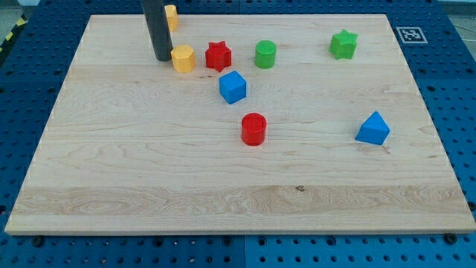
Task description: Push the yellow heart top left to the yellow hexagon
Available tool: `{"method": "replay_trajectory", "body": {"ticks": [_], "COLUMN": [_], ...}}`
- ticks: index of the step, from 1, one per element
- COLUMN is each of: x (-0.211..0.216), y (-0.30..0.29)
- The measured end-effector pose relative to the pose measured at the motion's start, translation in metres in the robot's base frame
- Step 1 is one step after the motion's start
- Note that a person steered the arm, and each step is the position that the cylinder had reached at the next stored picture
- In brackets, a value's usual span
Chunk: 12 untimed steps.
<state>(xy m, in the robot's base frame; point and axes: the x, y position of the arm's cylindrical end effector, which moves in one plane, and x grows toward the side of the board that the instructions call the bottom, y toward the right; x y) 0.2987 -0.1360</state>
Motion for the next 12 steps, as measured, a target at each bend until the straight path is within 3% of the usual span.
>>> {"method": "replay_trajectory", "body": {"ticks": [1, 2, 3, 4, 9, 12], "x": [-0.054, -0.079, -0.107, -0.107, -0.103, -0.056], "y": [-0.054, -0.102, -0.078, -0.078, 0.086, 0.065]}}
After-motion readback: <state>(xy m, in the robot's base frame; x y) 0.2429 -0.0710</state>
